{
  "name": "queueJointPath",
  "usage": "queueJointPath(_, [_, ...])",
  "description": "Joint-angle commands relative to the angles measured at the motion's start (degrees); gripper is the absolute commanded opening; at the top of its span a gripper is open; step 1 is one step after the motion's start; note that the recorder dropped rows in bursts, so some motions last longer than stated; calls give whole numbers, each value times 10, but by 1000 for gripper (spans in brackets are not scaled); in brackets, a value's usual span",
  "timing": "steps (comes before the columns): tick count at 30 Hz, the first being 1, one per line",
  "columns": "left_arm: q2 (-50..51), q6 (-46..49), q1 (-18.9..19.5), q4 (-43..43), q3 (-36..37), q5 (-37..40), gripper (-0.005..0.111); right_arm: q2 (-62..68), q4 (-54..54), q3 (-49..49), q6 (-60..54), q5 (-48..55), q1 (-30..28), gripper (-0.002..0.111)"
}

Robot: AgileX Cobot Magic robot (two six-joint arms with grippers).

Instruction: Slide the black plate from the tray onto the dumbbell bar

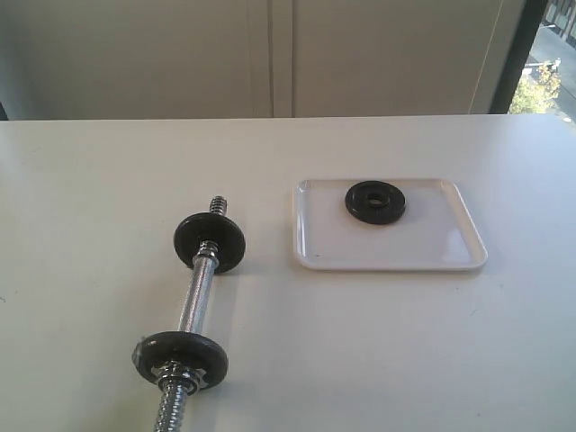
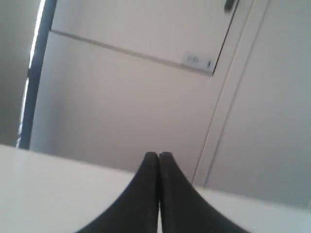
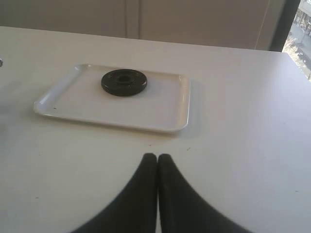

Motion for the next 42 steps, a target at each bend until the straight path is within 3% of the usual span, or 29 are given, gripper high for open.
queueJointPath(1, [121,114,1,82,-110,243,0,-3,1,3,-5,-4,4,0])
queueJointPath(3, [188,149,1,97,-153,323,0,-3,1,3,-5,-4,4,0])
queueJointPath(7, [288,95,-1,96,-210,373,0,-3,1,3,-5,-4,4,0])
queueJointPath(10, [339,89,-25,46,-244,418,0,-3,1,3,-5,-4,4,0])
queueJointPath(14, [378,135,-94,-17,-255,389,0,-3,1,3,-5,-4,4,0])
queueJointPath(21, [511,128,-216,-18,-288,341,0,-3,1,3,-5,-4,4,0])
queueJointPath(25, [624,107,-278,-18,-368,331,0,-3,1,3,-5,-4,4,0])
queueJointPath(28, [726,99,-334,-5,-455,376,0,-3,1,3,-5,-4,4,0])
queueJointPath(31, [777,76,-343,-1,-503,447,0,-3,1,3,-5,-4,4,0])
queueJointPath(34, [784,50,-343,-1,-508,453,1,-3,1,3,-5,-4,4,0])
queueJointPath(36, [784,50,-343,-1,-508,454,14,-3,1,3,-5,-4,4,0])
queueJointPath(39, [784,50,-343,8,-508,455,52,-3,1,3,-7,-4,3,0])
queueJointPath(42, [786,50,-343,8,-508,462,69,-3,1,3,-7,-4,3,0])
